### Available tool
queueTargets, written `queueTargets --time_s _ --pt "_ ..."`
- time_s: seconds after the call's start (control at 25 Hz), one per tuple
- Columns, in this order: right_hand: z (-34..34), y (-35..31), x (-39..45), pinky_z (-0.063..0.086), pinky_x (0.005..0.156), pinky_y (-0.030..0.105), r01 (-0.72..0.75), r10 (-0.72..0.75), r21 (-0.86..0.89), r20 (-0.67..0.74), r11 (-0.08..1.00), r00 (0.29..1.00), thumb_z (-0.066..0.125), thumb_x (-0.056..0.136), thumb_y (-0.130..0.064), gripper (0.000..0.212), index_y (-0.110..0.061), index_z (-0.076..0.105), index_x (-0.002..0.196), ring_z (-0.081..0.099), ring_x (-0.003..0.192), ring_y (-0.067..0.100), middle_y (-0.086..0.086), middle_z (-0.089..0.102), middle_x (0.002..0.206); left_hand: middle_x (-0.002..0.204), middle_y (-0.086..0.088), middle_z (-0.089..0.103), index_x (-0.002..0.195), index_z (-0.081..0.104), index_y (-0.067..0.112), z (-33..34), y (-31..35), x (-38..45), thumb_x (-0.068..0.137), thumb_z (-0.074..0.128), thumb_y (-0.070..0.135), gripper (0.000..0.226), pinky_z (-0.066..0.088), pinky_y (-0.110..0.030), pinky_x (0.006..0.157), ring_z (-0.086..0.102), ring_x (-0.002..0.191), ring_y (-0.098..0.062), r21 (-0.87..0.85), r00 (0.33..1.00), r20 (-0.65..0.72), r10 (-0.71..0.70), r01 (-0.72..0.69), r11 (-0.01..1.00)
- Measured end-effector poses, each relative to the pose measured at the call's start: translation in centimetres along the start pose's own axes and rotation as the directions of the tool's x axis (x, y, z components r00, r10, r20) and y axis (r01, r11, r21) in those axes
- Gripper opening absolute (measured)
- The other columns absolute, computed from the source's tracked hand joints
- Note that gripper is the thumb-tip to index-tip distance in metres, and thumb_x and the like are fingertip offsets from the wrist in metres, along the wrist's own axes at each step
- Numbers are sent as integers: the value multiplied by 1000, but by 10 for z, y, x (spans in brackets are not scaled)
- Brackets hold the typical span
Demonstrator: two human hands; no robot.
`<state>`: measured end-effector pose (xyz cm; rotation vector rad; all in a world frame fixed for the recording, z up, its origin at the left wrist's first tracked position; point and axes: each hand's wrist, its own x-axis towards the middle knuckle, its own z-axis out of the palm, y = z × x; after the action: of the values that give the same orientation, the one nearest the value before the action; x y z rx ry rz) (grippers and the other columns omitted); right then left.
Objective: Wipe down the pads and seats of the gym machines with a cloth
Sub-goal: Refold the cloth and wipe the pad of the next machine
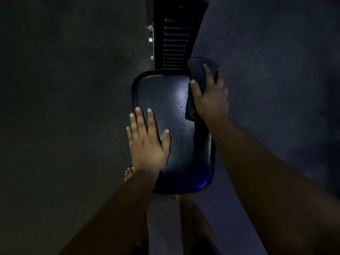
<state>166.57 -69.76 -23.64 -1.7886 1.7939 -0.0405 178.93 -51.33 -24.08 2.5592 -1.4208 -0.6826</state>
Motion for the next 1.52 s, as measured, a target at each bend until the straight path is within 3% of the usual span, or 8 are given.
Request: queueTargets --time_s 0.24,0.4,0.68,0.92,1.04,1.2,1.36,1.52 --pt "4 49 -126 26 113 68 91 -87 -32 105 995 991 37 97 -66 66 -52 12 156 9 153 31 -3 -4 169 170 -11 -3 162 8 18 -2 2 1 102 33 53 74 10 -55 125 -7 156 -29 33 1000 19 -16 15 999" --pt "0 28 -41 4 116 70 315 -287 -303 136 899 948 33 97 -68 68 -45 15 158 -5 154 42 10 3 169 170 -12 -1 162 11 17 2 2 0 101 35 52 74 10 -55 125 -5 157 -29 52 1000 -2 -12 12 999" --pt "35 -93 41 28 110 61 886 -701 -309 543 346 463 17 99 -65 60 -47 21 156 26 149 32 1 24 166 170 -10 1 162 16 16 6 -2 0 101 40 53 74 11 -55 125 -5 157 -27 9 999 -33 -2 2 1000" --pt "-23 29 14 31 111 66 608 -538 -367 284 704 794 22 100 -66 60 -45 23 157 14 152 39 6 14 168 170 -8 -6 162 12 18 6 -3 -1 102 33 55 74 9 -57 125 -10 156 -25 -20 1000 -14 1 -1 1000" --pt "-13 41 -26 26 110 71 512 -434 -419 273 749 859 23 102 -61 59 -43 18 158 -3 154 40 3 0 170 170 -9 -6 162 11 18 7 -4 0 102 32 56 74 9 -57 124 -10 156 -27 -28 1000 -9 7 -7 1000" --pt "9 -12 -7 4 111 77 614 -528 -471 316 634 788 22 103 -60 58 -50 3 157 -4 155 34 -4 -4 170 170 -9 -6 162 9 18 6 -4 1 102 28 58 75 6 -56 125 -10 156 -26 -24 1000 -8 7 -7 1000" --pt "21 -51 17 11 110 76 674 -563 -474 375 566 737 24 101 -61 59 -51 5 156 12 152 36 -1 9 169 170 -7 -7 162 6 18 6 -3 0 102 25 59 76 5 -56 125 -11 156 -25 -13 1000 -6 6 -6 1000" --pt "1 -45 28 0 116 71 766 -562 -339 530 546 635 12 95 -72 66 -52 -5 155 -8 155 28 -7 -13 169 170 -2 -10 162 3 19 5 -3 -2 102 26 59 76 1 -55 125 -14 156 -20 -28 1000 -22 -16 15 999"
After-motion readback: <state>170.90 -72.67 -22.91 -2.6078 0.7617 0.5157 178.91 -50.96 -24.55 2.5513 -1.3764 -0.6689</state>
